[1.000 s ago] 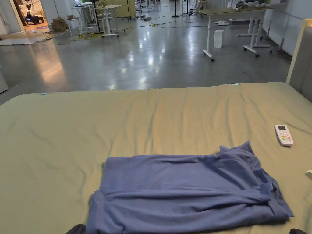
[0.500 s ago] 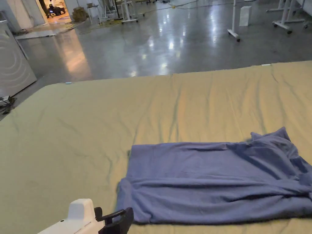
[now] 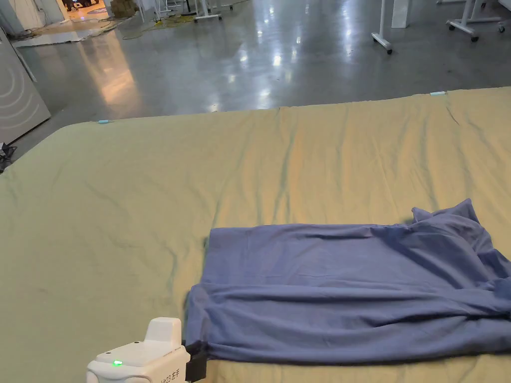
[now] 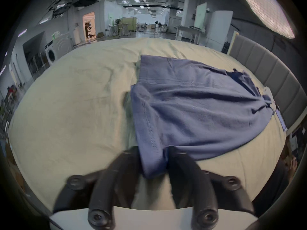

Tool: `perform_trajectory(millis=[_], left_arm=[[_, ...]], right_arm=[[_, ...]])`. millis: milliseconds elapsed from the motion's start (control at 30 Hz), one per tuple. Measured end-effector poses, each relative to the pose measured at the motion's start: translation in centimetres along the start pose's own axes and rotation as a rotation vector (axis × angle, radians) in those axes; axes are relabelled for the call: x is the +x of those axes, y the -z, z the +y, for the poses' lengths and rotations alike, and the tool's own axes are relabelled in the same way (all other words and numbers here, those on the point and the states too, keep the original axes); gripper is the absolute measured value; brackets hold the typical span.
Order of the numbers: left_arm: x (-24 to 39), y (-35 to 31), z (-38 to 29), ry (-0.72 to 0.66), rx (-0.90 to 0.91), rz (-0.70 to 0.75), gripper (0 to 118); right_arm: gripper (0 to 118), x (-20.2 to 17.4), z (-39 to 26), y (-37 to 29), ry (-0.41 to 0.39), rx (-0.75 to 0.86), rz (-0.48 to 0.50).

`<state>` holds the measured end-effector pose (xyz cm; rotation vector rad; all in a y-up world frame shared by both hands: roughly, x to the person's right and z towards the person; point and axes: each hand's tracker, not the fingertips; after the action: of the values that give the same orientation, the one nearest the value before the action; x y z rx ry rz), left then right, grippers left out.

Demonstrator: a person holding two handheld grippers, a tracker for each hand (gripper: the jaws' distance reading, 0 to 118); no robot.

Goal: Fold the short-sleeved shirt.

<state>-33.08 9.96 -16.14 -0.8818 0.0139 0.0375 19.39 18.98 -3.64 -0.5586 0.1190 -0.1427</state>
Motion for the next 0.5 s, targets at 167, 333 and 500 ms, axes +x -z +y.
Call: perform_trajectory(millis=[167, 333, 500], left_arm=[[0.6, 1.5, 0.3, 0.077, -0.068, -0.004, 14], [0.0, 1.8, 1.2, 0.030, -0.124, -0.031, 14], [0.2, 2.2, 1.6, 0.018, -0.151, -0.025, 14]], right_arm=[[0, 0.4, 0.5, 1.3, -0.008, 0.001, -0.004], [20, 3.0, 2.2, 6.6, -0.003, 0.001, -0.034], [88, 6.7, 3.1, 14.9, 0.154, -0.116, -0.092]])
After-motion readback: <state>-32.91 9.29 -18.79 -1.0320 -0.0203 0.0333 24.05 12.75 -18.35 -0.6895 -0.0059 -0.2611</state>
